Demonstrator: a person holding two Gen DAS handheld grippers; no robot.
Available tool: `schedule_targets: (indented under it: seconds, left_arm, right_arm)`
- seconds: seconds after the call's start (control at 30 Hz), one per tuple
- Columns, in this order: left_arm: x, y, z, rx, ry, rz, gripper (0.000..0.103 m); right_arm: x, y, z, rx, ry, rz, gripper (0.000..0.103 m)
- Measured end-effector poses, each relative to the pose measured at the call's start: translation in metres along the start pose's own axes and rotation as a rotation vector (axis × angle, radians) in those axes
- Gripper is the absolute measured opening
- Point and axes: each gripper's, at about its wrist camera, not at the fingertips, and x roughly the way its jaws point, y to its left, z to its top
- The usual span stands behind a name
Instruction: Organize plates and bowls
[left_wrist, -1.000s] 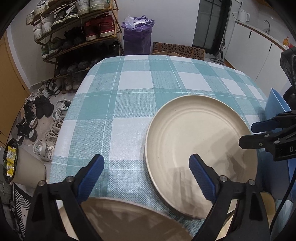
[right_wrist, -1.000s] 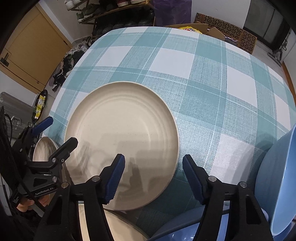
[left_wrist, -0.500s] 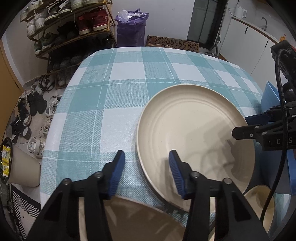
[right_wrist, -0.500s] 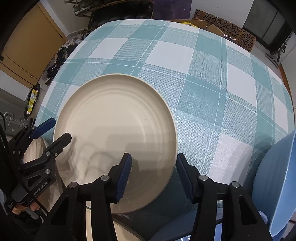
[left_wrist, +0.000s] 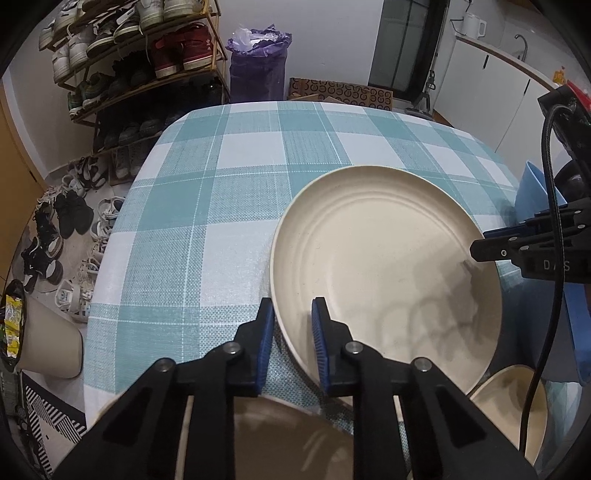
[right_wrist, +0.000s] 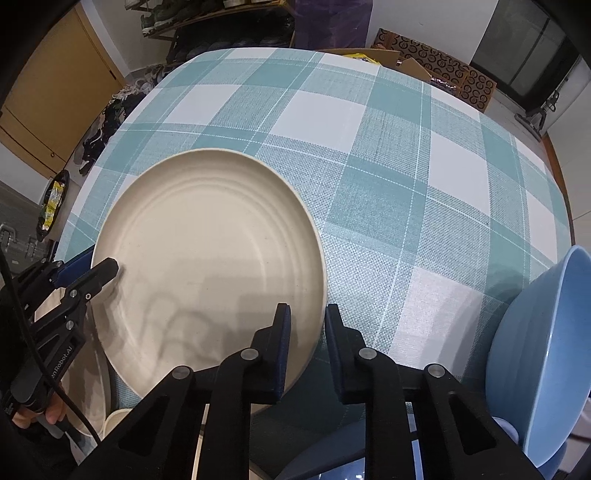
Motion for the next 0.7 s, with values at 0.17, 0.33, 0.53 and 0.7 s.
schedule_targets:
  seconds: [0.17, 0.33, 0.53, 0.7]
  left_arm:
    - [-0.004, -0.002, 0.002, -0.005, -0.018, -0.006, 0.018]
    - [-0.011, -0.003, 0.003, -0.008, -0.042, -0.009, 0.018]
    - [-0.026, -0.003, 0.003, -0.017, -0.081, -0.008, 0.018]
    - [-0.039, -0.005, 0.003, -0.018, -0.108, -0.001, 0.018]
  right_arm:
    - [-0.008, -0.003, -0.002, 0.003, -0.022, -0.007, 0.017]
    - [-0.019, -0.003, -0.003, 0.005, -0.053, -0.015, 0.017]
    - [-0.034, -0.002, -0.006, 0.005, -0.094, -0.017, 0.017]
    - [-0.048, -0.001, -0.009, 0.005, -0.128, -0.011, 0.017]
